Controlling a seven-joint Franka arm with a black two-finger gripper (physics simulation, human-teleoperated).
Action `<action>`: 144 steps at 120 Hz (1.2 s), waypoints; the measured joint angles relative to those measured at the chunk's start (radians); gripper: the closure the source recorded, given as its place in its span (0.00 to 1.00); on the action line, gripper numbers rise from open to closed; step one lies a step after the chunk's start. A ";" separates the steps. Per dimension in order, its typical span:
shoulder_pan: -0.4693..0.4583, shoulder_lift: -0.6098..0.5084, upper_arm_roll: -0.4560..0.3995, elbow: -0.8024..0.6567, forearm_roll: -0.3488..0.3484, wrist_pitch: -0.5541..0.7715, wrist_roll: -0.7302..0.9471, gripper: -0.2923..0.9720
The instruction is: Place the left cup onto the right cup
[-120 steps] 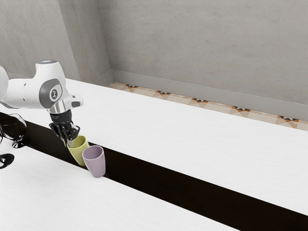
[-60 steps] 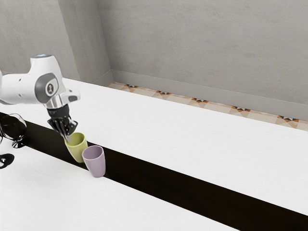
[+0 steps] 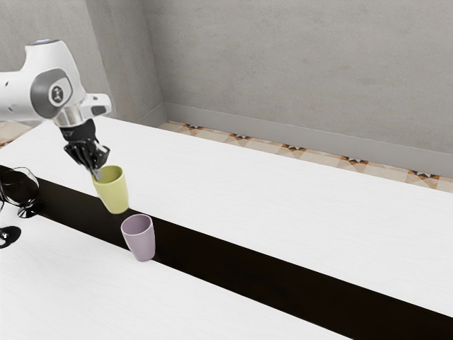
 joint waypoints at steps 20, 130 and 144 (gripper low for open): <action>0.020 -0.043 -0.039 -0.002 0.000 -0.028 -0.002 0.85; 0.007 -0.033 -0.113 -0.057 -0.016 -0.043 -0.025 0.85; 0.004 -0.006 -0.111 -0.051 -0.017 -0.038 -0.029 0.85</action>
